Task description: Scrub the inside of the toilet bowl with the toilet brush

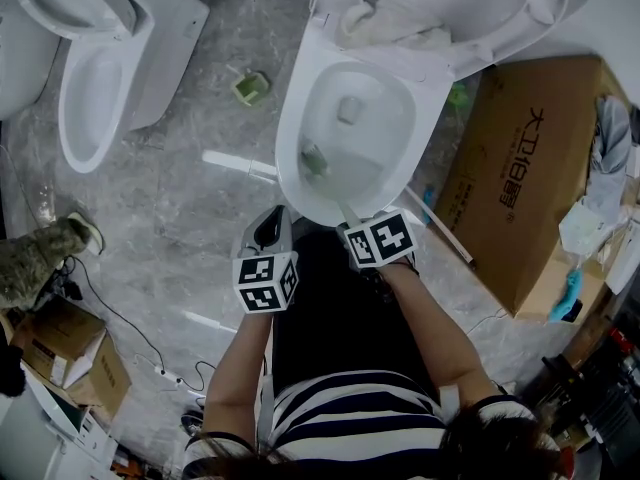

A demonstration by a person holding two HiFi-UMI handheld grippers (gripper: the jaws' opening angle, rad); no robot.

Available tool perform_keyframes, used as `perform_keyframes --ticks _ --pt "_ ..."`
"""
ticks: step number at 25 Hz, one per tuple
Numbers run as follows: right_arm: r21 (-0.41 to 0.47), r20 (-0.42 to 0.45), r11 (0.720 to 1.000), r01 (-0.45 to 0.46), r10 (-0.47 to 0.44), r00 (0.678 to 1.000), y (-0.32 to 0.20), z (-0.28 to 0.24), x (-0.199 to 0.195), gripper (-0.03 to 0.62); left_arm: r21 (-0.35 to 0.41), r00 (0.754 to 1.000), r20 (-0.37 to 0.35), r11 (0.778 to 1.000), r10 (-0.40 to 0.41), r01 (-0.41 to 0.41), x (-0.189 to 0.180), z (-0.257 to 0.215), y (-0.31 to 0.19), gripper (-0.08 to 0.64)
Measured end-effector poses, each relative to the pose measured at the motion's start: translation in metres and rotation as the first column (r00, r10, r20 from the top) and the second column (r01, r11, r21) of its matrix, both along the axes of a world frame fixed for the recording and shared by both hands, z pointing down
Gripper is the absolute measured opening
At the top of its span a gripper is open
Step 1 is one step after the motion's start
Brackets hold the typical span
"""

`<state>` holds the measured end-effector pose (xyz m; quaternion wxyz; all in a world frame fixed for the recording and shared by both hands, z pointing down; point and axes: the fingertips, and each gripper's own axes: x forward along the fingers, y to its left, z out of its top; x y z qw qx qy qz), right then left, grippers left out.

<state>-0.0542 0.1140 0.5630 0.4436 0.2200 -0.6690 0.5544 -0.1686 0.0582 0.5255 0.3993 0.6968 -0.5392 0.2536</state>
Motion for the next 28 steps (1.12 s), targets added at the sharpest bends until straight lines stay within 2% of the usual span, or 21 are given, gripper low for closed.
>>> perform_keyframes --ticks 12,21,28 --pt "0.098 0.019 0.993 -0.068 0.066 0.998 -0.058 0.016 0.002 0.011 0.020 1.000 0.002 1.000 0.022 -0.022 0.015 0.000 -0.015 0.000" --pt "0.180 0.020 0.974 -0.139 0.137 0.990 -0.108 0.025 0.009 0.011 0.035 0.999 0.019 0.999 0.035 -0.036 0.015 -0.003 -0.023 0.000" --pt "0.227 -0.004 0.957 -0.182 0.188 0.982 -0.126 0.031 0.024 0.012 0.044 0.999 0.029 0.998 0.042 -0.043 0.018 -0.007 -0.025 0.000"
